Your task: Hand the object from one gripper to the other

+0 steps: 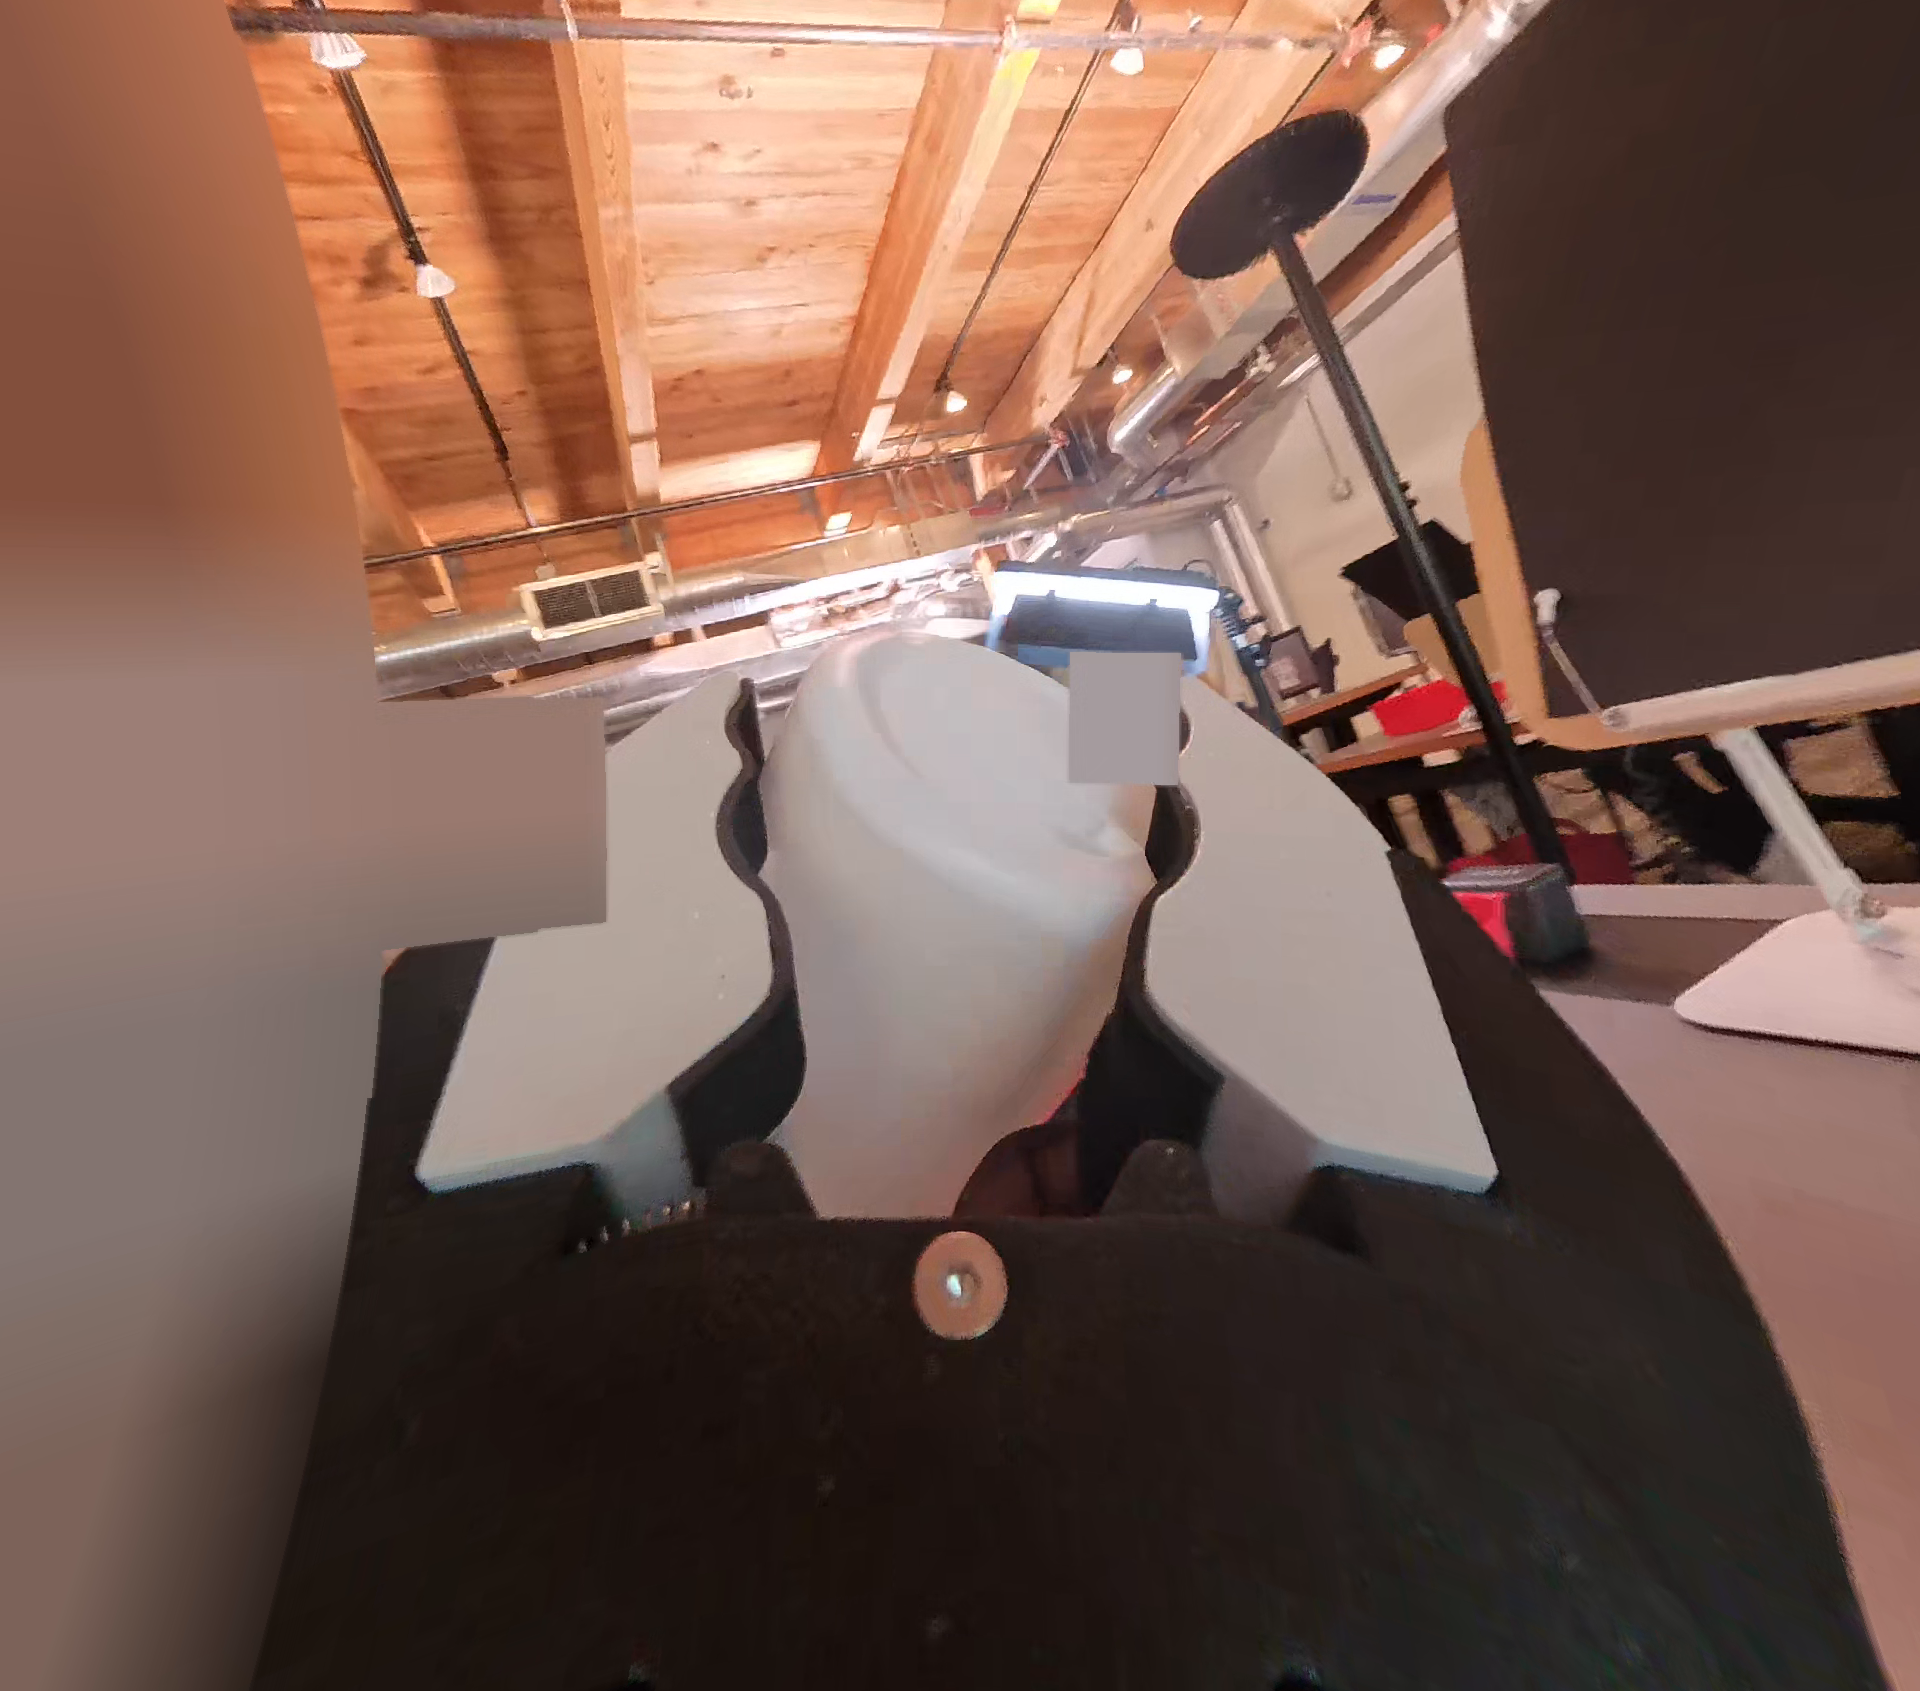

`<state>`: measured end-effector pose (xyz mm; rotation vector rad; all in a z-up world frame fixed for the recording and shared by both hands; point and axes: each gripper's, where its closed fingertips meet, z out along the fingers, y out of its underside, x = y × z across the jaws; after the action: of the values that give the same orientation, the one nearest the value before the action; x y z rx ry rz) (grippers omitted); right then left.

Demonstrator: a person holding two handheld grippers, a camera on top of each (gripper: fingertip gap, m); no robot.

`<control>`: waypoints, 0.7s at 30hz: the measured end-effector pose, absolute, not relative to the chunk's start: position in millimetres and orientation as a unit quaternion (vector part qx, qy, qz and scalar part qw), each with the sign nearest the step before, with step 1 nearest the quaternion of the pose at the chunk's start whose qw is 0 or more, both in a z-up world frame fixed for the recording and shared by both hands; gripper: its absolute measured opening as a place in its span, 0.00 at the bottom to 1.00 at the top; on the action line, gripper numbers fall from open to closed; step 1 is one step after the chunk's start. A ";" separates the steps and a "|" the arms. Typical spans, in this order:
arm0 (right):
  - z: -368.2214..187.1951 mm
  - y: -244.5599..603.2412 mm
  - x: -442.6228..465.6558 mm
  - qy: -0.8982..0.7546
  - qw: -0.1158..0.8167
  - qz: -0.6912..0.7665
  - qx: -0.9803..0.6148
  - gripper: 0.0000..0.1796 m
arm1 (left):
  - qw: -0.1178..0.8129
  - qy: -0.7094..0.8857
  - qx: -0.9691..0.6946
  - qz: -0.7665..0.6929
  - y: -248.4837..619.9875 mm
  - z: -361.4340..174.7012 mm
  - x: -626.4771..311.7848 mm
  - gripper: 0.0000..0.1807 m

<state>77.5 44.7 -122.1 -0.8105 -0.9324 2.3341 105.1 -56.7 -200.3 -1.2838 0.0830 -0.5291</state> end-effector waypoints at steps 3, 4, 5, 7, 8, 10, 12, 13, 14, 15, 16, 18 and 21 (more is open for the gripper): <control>-139.9 27.1 67.0 -0.374 0.234 0.842 -0.310 0.39 | 0.700 0.039 -0.676 -0.227 -33.0 -223.9 112.7 0.51; -148.8 13.7 63.9 -0.402 0.241 0.828 -0.307 0.37 | 0.683 0.036 -0.704 -0.192 -23.2 -232.8 109.4 0.52; -154.9 -1.5 63.2 -0.429 0.246 0.818 -0.295 0.37 | 0.662 0.033 -0.732 -0.161 -14.6 -242.3 104.9 0.53; -157.7 -21.5 62.6 -0.459 0.273 0.800 -0.273 0.36 | 0.641 0.033 -0.747 -0.173 -7.2 -245.9 104.7 0.55; -153.0 -22.7 63.5 -0.458 0.289 0.799 -0.262 0.35 | 0.653 0.024 -0.731 -0.195 -6.7 -239.2 102.9 0.53; -147.3 -27.1 64.5 -0.469 0.273 0.803 -0.247 0.35 | 0.675 0.017 -0.706 -0.213 -8.6 -230.7 98.9 0.50; -144.6 -31.4 63.9 -0.484 0.247 0.805 -0.239 0.34 | 0.693 0.021 -0.694 -0.193 -10.6 -227.8 94.5 0.50; -144.3 -34.0 63.8 -0.497 0.240 0.800 -0.235 0.40 | 0.701 0.015 -0.688 -0.184 -11.3 -227.0 91.3 0.49; -145.4 -37.0 63.9 -0.517 0.235 0.790 -0.232 0.46 | 0.710 0.007 -0.681 -0.179 -12.2 -226.3 87.5 0.49; -149.0 -39.6 63.0 -0.543 0.233 0.772 -0.235 0.52 | 0.725 -0.005 -0.666 -0.176 -14.2 -223.6 82.5 0.49; -156.7 -40.4 60.3 -0.575 0.234 0.744 -0.247 0.58 | 0.750 -0.022 -0.638 -0.176 -19.1 -215.7 75.2 0.49; -182.3 -38.6 57.2 -0.647 0.233 0.673 -0.273 0.69 | 0.791 -0.067 -0.581 -0.183 -34.1 -198.4 55.3 0.49; -223.0 -26.2 59.5 -0.716 0.212 0.583 -0.319 0.73 | 0.836 -0.120 -0.512 -0.156 -59.8 -177.5 24.2 0.49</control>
<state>59.5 -26.2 -223.0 -0.8853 -1.9899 1.6200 24.2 -59.8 -177.5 -1.0844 -0.2541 -0.3302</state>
